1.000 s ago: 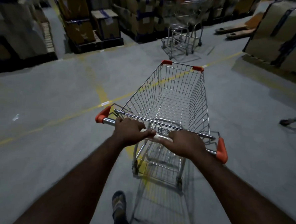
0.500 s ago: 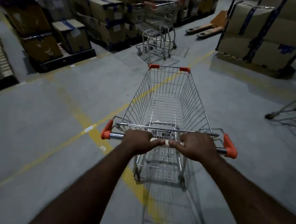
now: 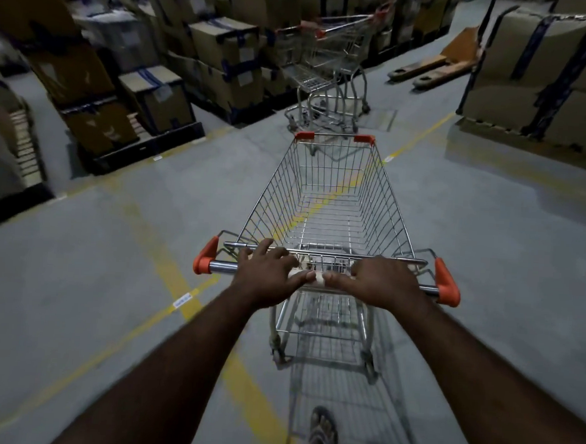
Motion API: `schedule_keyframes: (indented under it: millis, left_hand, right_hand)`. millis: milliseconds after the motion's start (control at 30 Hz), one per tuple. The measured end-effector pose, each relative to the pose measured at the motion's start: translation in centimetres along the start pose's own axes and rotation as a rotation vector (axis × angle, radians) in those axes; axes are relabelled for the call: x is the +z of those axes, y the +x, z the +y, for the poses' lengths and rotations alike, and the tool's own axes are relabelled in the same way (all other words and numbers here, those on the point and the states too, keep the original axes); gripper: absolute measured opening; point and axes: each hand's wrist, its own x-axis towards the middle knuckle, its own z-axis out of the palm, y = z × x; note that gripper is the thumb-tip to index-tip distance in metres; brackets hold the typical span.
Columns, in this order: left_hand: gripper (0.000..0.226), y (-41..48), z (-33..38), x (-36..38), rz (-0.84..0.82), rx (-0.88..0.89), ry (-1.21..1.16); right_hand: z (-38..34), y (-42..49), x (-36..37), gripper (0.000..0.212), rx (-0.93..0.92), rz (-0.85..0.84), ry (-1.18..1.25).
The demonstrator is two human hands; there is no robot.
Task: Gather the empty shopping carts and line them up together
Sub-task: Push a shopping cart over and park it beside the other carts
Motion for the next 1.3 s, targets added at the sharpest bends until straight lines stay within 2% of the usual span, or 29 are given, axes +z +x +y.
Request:
schedule_keyframes:
  millis: [200,300,400,567,867,1033,1300]
  left_hand:
    - [0.086,8.6,-2.2,-1.9,-0.004,-0.031,-0.009]
    - [0.072,13.0,-2.5,-2.6,-0.026,-0.057,-0.023]
    - [0.070,17.6,-2.6,-3.7,-0.021,-0.054,-0.028]
    - [0.069,25.3,-3.6,-4.9,-0.010,-0.027,-0.030]
    - [0.089,39.4,-8.2,-5.4,0.088,-0.011,-0.018]
    - [0.091,47.8,-9.1,-6.9,0.132,0.011,-0.020]
    - [0.068,60.4,-13.0,-9.1,0.071,-0.066,-0.024]
  right_hand:
    - [1.8,9.2,-2.1,0.112,-0.021,-0.086,0.078]
    - [3.4,13.5,-3.4,0.108,-0.024,-0.115,0.094]
    - [5.4,17.7,-4.4,0.100,-0.013,-0.094,0.090]
    - [7.9,24.9,-5.5,0.107,0.000,-0.048,0.106]
    - [10.1,39.5,-7.9,0.099,-0.057,-0.041,0.003]
    - [13.4,48.5,-9.8,0.099,-0.087,0.021,-0.018]
    - [15.6,62.1,-12.4,0.096,-0.124,0.041,-0.022]
